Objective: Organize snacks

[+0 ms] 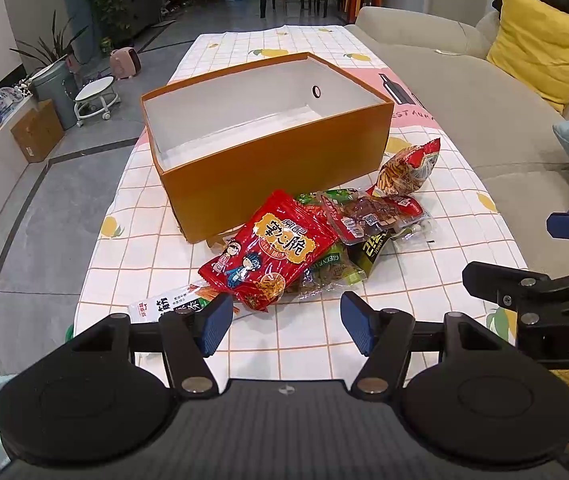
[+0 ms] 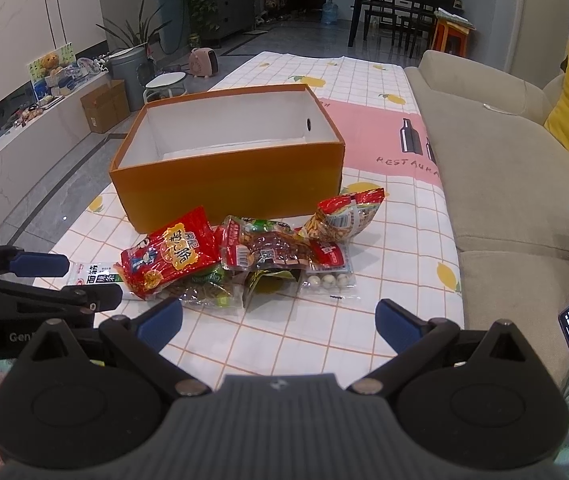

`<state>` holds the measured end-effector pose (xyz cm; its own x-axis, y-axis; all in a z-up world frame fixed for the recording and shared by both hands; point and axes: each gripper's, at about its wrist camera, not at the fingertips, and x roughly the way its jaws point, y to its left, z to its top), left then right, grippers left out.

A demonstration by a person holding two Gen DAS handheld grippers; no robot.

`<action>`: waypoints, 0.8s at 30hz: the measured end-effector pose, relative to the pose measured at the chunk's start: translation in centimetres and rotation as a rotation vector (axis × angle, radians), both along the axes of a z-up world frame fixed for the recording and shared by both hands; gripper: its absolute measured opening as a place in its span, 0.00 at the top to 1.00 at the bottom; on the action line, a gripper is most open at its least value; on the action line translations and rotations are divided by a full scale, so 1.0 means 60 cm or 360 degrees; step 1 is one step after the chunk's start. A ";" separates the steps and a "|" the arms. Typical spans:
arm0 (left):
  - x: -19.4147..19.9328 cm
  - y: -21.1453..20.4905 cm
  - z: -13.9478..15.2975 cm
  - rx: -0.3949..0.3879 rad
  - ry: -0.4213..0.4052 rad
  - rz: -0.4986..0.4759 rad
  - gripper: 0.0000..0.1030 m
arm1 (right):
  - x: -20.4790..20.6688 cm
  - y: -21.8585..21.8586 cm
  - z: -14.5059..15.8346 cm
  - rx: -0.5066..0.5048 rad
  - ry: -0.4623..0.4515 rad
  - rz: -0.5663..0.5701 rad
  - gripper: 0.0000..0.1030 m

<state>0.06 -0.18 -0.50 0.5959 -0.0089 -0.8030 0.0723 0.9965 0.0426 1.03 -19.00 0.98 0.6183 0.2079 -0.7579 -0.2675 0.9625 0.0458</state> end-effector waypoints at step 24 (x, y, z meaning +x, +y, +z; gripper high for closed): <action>0.001 0.001 0.001 0.0003 0.0021 0.0001 0.29 | 0.003 0.003 -0.002 0.0003 0.0002 0.0004 0.04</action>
